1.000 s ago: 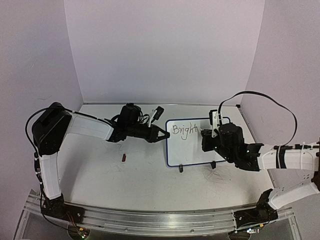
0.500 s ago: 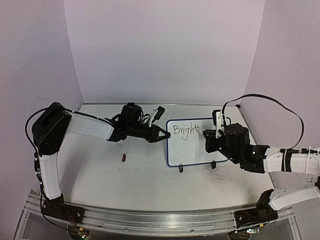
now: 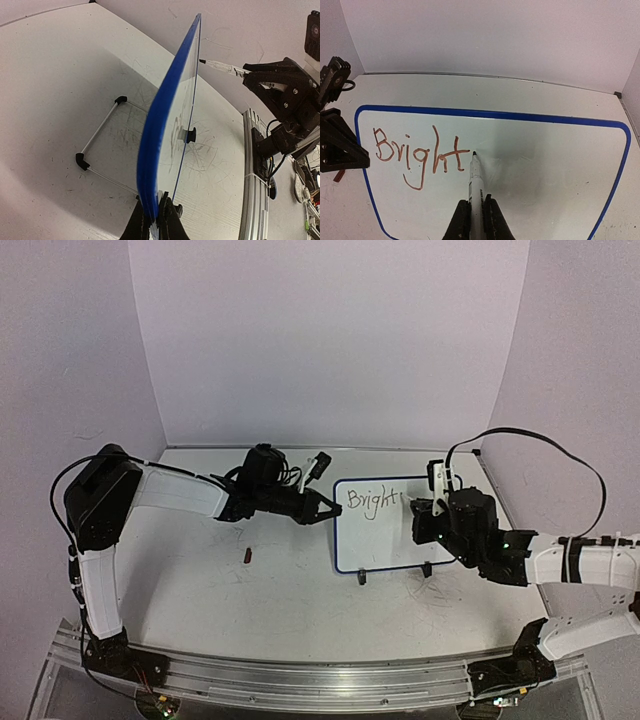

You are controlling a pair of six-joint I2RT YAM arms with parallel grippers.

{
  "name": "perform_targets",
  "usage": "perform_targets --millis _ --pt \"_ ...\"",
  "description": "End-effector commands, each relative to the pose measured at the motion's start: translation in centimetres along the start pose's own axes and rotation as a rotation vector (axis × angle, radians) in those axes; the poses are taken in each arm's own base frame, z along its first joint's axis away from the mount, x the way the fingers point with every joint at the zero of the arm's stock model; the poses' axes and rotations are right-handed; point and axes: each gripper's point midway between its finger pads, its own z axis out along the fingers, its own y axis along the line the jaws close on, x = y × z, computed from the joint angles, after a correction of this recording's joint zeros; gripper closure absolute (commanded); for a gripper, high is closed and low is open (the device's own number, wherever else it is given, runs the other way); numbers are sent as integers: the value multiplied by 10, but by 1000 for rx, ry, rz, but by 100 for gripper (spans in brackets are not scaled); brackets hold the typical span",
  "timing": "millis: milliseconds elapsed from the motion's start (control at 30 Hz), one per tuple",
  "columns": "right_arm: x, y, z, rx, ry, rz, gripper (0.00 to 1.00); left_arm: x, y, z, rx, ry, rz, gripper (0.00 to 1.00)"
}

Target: Write a sentence on the whiteboard

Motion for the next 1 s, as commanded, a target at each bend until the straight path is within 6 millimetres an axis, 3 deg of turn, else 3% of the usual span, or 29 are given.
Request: perform_targets --millis 0,233,633,967 --pt "-12 -2 4 24 -31 18 100 34 29 6 -137 98 -25 100" --pt "-17 0 6 15 -44 25 100 34 29 6 -138 99 -24 100" --pt "-9 -2 9 31 -25 23 100 34 28 4 -140 99 -22 100" --pt "11 -4 3 9 28 47 100 35 28 4 -143 100 -21 100"
